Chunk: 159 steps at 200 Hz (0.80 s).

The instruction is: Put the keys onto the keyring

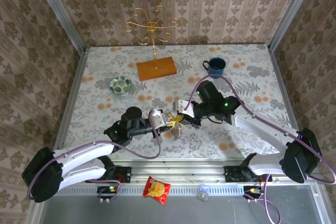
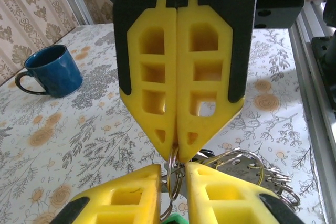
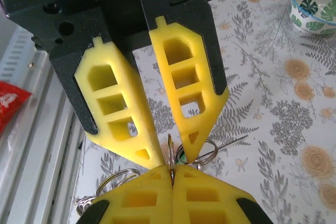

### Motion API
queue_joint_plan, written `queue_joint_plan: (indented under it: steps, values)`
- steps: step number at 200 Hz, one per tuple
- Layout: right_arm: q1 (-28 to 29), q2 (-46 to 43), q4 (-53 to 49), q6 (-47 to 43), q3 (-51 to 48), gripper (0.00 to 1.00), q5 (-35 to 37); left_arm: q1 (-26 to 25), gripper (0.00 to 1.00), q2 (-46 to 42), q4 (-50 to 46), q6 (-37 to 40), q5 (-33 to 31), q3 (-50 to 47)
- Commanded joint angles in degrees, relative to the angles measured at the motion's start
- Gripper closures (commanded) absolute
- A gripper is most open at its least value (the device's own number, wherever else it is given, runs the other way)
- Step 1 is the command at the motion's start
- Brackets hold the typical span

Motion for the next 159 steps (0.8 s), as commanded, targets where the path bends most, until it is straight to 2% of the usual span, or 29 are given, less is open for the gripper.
queue_joint_plan:
  steps: [1,24,41,48,67,80,108,159]
  values:
    - [1.9,1.3,-7.7,-4.9,4.2,1.0,3.2,-0.8,0.82,0.7,-3.7,3.3,-0.9,2.8]
    - [3.6,2.2,-11.3,-7.4,6.7,1.0,5.2,-0.9,0.9,1.1,-4.5,3.9,-1.0,3.3]
    - [3.6,1.4,-10.4,-6.6,6.3,1.0,3.1,-0.9,1.0,1.0,-4.6,4.3,-1.4,3.4]
    - [3.4,0.5,-8.6,-5.8,5.2,1.0,2.3,-0.9,1.0,0.9,-4.6,4.4,-1.5,3.3]
    - [1.3,-2.3,-2.3,-1.8,0.9,0.79,-0.5,-0.9,1.0,0.3,-3.8,4.2,-1.3,2.7]
    - [-0.7,-3.6,1.6,1.3,-1.8,0.72,-3.2,-0.9,1.0,0.0,-1.8,3.9,-0.7,1.6]
    - [-1.7,-4.1,6.8,5.1,-5.8,0.69,-5.8,-0.8,1.0,0.4,4.7,2.7,1.5,-0.9]
    - [-1.8,-2.7,8.9,5.9,-7.0,0.7,-5.7,-0.8,1.0,0.4,8.3,1.9,3.4,-2.7]
